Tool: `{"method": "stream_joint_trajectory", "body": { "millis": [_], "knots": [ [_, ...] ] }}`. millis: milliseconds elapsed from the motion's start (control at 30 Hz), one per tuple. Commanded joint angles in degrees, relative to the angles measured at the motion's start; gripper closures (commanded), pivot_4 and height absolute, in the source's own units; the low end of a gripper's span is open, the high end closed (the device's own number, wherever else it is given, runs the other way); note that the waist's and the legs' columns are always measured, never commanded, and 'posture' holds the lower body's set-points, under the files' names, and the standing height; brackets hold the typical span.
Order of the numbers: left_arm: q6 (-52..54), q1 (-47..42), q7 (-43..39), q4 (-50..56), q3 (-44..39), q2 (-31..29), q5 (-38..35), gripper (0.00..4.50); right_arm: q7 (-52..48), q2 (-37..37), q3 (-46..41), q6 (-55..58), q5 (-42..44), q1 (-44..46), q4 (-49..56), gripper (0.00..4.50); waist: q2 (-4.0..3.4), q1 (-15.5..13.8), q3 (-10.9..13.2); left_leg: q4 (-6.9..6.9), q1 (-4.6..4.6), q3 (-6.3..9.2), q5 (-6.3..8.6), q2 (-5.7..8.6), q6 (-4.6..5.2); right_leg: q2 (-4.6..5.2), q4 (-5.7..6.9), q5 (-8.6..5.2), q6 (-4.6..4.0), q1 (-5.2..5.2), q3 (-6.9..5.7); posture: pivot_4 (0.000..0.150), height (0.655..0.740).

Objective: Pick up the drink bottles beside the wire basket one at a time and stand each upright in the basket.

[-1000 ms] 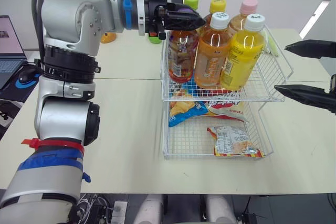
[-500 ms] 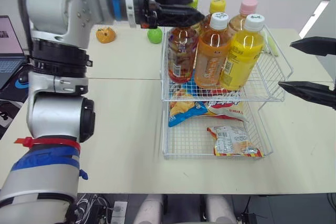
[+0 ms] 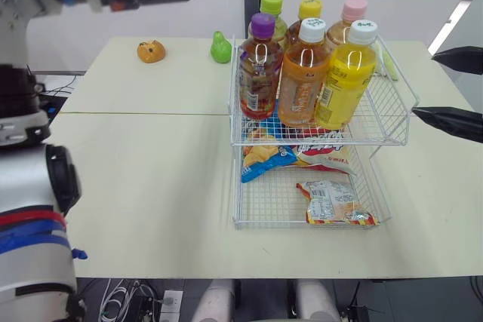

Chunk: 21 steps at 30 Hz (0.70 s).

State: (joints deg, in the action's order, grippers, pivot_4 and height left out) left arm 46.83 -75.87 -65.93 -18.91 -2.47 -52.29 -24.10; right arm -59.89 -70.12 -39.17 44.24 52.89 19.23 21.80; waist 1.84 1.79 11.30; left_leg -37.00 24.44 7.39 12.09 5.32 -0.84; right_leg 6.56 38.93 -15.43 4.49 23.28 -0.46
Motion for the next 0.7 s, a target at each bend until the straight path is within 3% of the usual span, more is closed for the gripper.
{"method": "stream_joint_trajectory", "body": {
  "millis": [33, 300, 533, 700],
  "knots": [
    [-4.12, 4.38, 2.41, 3.63, -3.55, -3.25, 1.73, 0.07, -1.63, -0.55, -3.93, -3.92, -4.43, -1.06, -3.27, 0.00, 0.00, -0.05, 0.00, -0.02, 0.00, 0.00, 0.00, 0.01, 0.00, 0.01, 0.01, 0.00, 0.00, -0.01, 0.00, 0.150, 0.7400],
    [-11.78, 25.94, 13.02, 10.88, -11.41, -3.15, 4.04, 0.07, 0.90, 3.77, -4.98, -16.96, -17.35, -4.88, -11.92, 0.00, -0.01, -0.15, -0.01, -0.02, -0.02, 0.01, 0.00, 0.01, 0.00, 0.04, 0.02, 0.01, -0.02, -0.03, -0.01, 0.150, 0.7400],
    [-15.53, 43.60, 29.48, 21.39, -15.89, 6.11, 8.12, 0.07, 10.33, 12.59, 0.51, -29.72, -28.40, -5.25, -17.90, 0.00, -0.02, -0.17, -0.04, 0.01, -0.08, -0.03, -0.01, 0.01, -0.02, 0.09, 0.03, 0.02, -0.03, -0.06, 0.05, 0.150, 0.7400],
    [-17.84, 55.06, 36.42, 27.00, -16.92, 12.14, 10.04, 0.07, 13.33, 17.86, 1.60, -34.60, -30.94, -7.48, -22.29, 0.00, -0.03, -0.26, -0.05, 0.04, -0.08, -0.05, -0.02, 0.02, -0.05, 0.10, 0.01, 0.02, -0.04, -0.05, 0.07, 0.150, 0.7400]
  ]
}}
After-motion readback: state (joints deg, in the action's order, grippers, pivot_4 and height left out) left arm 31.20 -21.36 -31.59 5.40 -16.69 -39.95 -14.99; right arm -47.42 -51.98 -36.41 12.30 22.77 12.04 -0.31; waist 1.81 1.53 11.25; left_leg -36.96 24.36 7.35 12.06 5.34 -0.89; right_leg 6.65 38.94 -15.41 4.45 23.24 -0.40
